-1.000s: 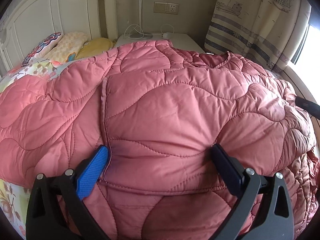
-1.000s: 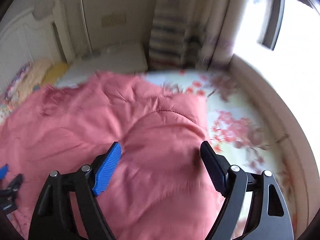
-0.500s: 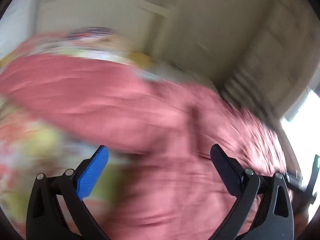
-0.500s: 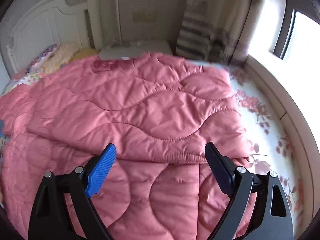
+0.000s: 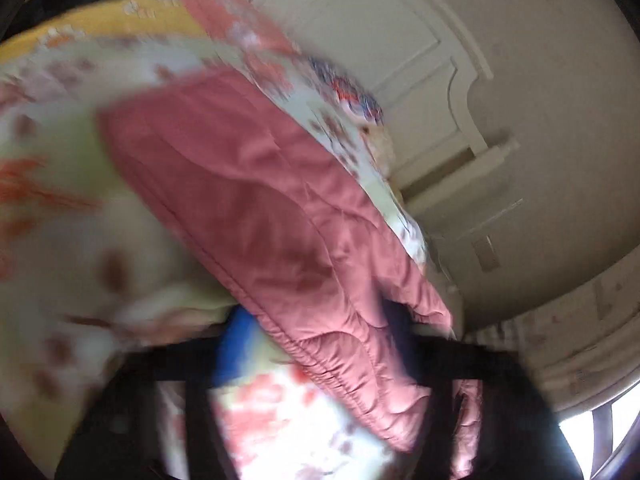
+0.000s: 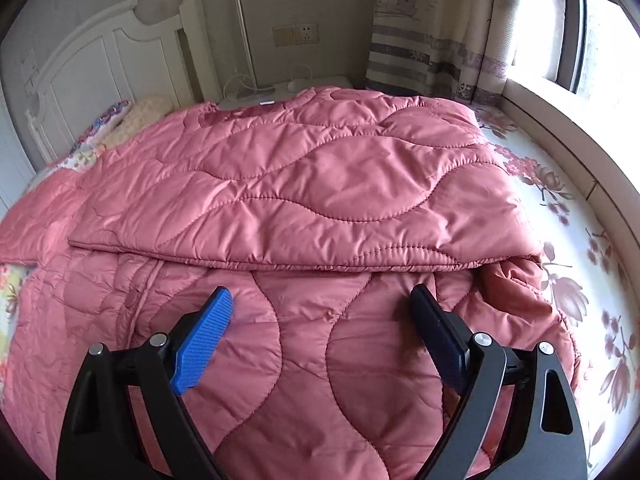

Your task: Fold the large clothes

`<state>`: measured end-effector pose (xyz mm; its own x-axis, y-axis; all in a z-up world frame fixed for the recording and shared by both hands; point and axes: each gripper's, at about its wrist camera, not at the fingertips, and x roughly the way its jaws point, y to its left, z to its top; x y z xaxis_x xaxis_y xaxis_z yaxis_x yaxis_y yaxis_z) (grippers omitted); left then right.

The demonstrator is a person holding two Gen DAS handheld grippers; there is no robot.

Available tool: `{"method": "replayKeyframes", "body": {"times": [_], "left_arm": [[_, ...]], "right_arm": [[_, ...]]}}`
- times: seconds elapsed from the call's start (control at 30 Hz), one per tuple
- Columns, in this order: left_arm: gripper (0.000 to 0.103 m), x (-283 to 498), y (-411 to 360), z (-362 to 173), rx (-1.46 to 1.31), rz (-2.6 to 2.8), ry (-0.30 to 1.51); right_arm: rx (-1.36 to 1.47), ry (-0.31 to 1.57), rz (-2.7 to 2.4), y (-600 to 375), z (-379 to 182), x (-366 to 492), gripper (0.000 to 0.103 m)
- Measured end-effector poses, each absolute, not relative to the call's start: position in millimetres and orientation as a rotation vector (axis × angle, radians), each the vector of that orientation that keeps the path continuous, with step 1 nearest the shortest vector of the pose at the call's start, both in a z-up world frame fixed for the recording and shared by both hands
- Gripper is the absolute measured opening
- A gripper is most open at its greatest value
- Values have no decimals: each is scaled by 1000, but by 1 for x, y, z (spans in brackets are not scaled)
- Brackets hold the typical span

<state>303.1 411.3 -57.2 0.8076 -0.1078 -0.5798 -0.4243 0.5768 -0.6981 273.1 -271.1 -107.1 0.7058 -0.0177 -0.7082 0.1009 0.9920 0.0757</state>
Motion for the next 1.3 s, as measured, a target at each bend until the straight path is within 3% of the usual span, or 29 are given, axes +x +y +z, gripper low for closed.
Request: {"method": "replayKeyframes", "body": {"times": [0.13,0.37,0.53,0.63,0.67,0.7,0.9,1.07,1.3], "left_arm": [[9,297,361,-25,-889,235,504],[9,294,138,75,-443,-172,359],[12,307,-22,51,-159,-402,460],[28,321,-89,4,-32,-491,593],[44,322,-109,-15,38,-506,638],[56,321,-116,-25,74,-506,654],[90,282,-89,-31,158,-409,534],[95,267,2,-12,30,-199,502],[94,273,113,-42,-221,11,631]], "right_arm": [[195,712,-46,-285,-101,261,86],[379,512,-60,-318,-88,232,86],[432,431,-93,-331,-81,218,86],[481,405,-117,-340,-83,213,86],[502,403,-122,-344,-85,212,86],[520,405,-123,-347,-87,212,86],[525,418,-104,-346,-91,213,86],[500,428,-82,-339,-91,216,86],[481,439,-63,-333,-92,218,86]]}}
